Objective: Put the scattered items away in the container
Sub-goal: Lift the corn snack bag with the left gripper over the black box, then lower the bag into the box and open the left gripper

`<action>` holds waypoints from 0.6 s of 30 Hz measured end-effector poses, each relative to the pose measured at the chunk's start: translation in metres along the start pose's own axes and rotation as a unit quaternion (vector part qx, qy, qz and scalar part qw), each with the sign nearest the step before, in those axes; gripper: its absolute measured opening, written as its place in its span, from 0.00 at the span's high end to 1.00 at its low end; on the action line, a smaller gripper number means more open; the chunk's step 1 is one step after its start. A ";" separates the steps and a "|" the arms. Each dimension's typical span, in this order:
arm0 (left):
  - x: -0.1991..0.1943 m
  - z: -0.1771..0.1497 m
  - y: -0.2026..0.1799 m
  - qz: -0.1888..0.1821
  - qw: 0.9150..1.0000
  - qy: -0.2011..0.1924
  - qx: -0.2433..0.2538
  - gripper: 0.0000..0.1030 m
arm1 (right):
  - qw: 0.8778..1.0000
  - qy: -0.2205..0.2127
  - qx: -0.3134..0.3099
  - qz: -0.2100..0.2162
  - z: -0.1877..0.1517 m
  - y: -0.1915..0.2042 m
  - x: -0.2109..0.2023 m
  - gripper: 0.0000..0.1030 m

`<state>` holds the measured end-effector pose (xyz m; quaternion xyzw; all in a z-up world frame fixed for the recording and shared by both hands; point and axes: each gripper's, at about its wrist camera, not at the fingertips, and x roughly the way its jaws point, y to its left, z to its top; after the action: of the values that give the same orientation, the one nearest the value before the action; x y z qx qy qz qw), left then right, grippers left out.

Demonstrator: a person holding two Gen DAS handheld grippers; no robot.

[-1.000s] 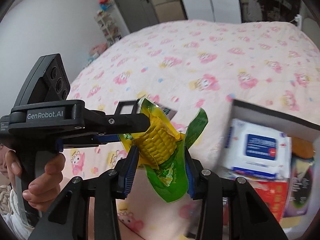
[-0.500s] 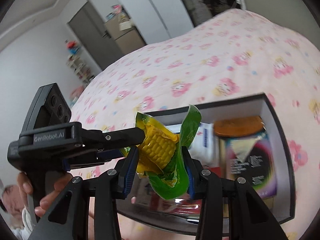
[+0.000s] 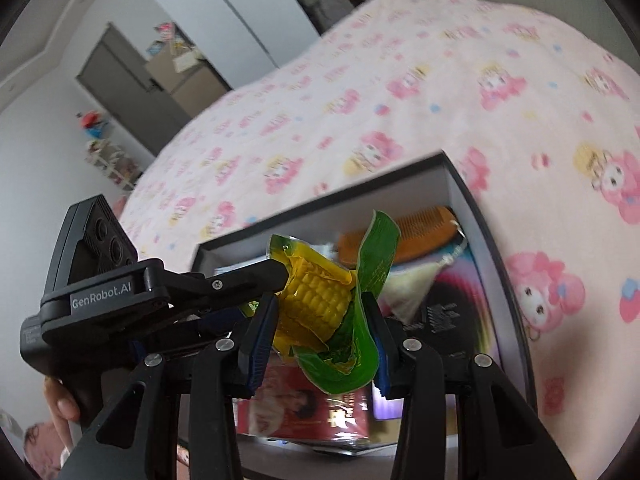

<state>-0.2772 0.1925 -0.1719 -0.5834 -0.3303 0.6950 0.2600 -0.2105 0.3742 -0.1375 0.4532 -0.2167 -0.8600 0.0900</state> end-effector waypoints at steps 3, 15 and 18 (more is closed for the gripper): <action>0.013 0.005 0.003 0.000 1.000 0.006 -0.009 0.56 | 1.000 0.005 0.010 -0.019 0.001 -0.005 0.007 0.64; 0.052 0.009 0.008 0.034 0.998 0.039 -0.034 0.53 | 0.995 0.035 0.036 -0.091 0.000 -0.026 0.026 0.62; 0.047 0.009 0.001 0.045 0.998 0.041 -0.023 0.52 | 0.994 0.034 0.032 -0.096 -0.001 -0.025 0.023 0.61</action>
<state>-0.2950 0.2252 -0.2019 -0.6312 -0.3091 0.6738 0.2281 -0.2222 0.3884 -0.1663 0.5036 -0.1965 -0.8413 -0.0001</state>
